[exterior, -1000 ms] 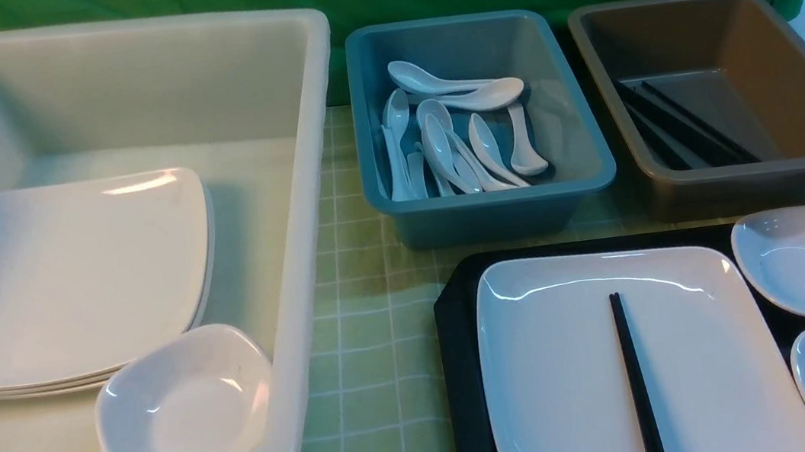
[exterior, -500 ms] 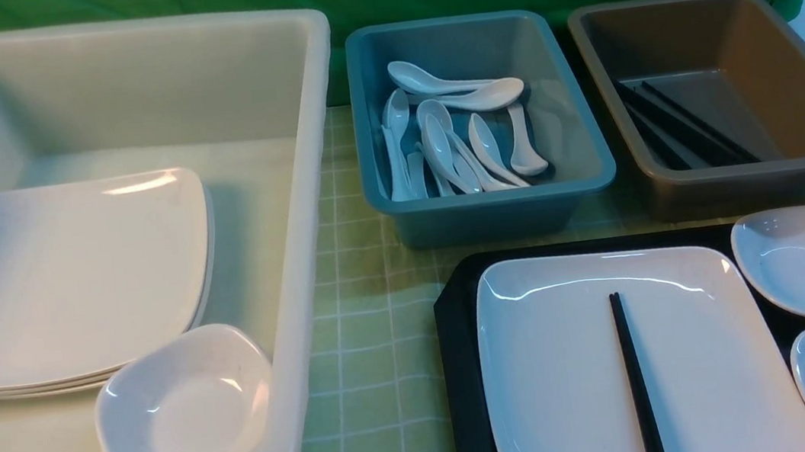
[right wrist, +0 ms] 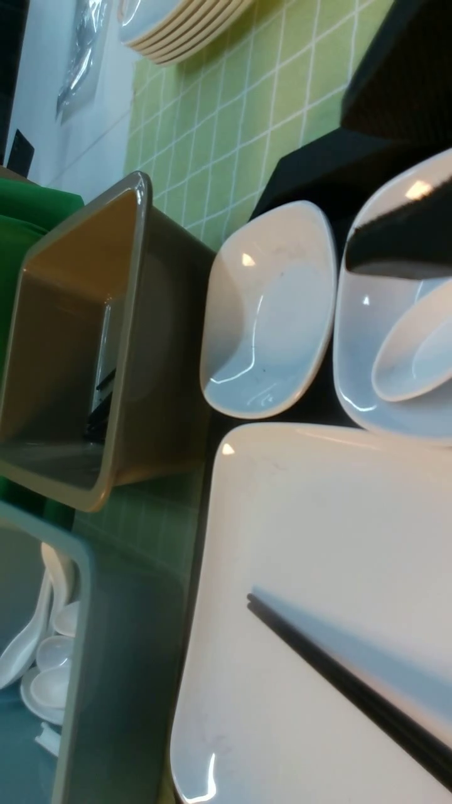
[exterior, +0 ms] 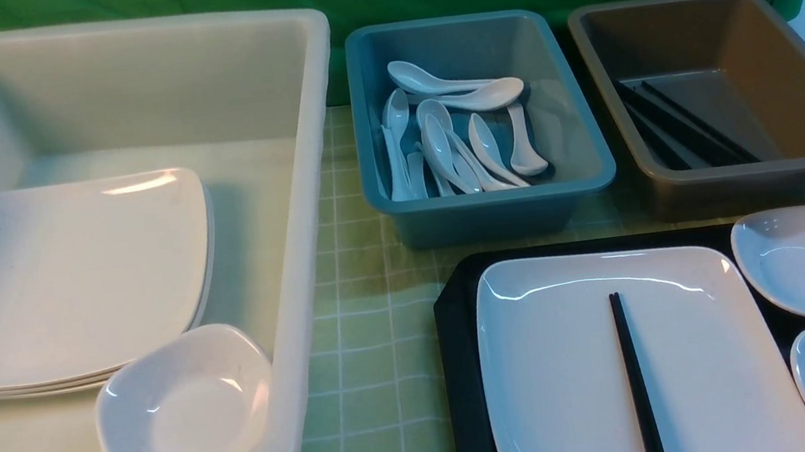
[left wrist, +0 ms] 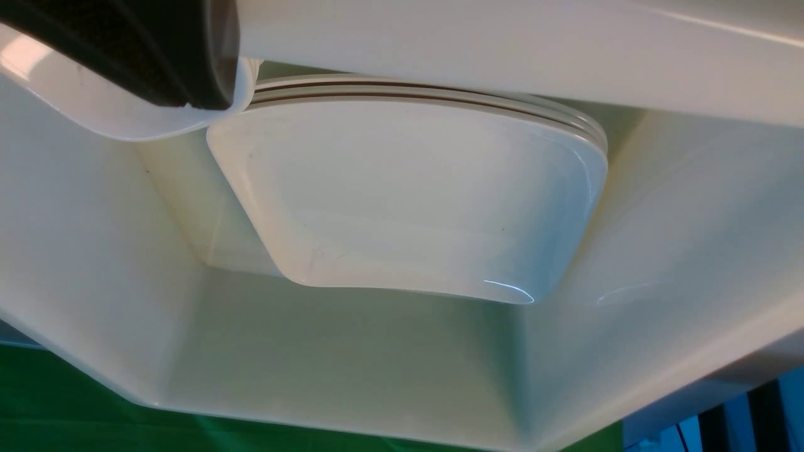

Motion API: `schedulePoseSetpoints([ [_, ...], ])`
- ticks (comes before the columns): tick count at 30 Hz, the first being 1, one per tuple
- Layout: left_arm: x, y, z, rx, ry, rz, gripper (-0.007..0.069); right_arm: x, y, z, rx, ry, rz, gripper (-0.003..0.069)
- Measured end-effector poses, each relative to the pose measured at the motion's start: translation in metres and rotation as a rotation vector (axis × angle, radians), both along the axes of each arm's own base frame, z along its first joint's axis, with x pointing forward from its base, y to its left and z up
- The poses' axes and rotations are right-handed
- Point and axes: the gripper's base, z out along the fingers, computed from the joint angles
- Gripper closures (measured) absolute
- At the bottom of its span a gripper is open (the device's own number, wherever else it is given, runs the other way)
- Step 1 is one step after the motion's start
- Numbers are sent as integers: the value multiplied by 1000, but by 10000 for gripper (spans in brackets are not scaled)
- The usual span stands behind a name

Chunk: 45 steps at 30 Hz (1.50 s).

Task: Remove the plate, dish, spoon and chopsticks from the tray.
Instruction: Use the right arm to grab a soup spoon from the plate

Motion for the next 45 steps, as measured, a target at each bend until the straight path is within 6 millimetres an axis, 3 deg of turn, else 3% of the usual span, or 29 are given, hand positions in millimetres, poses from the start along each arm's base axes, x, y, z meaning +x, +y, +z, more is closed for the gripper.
schedulePoseSetpoints([
  [39, 0, 0, 0, 0, 0, 0, 624, 0, 0, 0, 17, -4, 0, 419],
  [42, 0, 0, 0, 0, 0, 0, 624, 0, 3, 2, 273, -13, -8, 419],
  [43, 0, 0, 0, 0, 0, 0, 624, 0, 4, 4, 446, -21, -15, 419],
  [45, 0, 0, 0, 0, 0, 0, 624, 0, 4, 5, 540, -28, -19, 419],
])
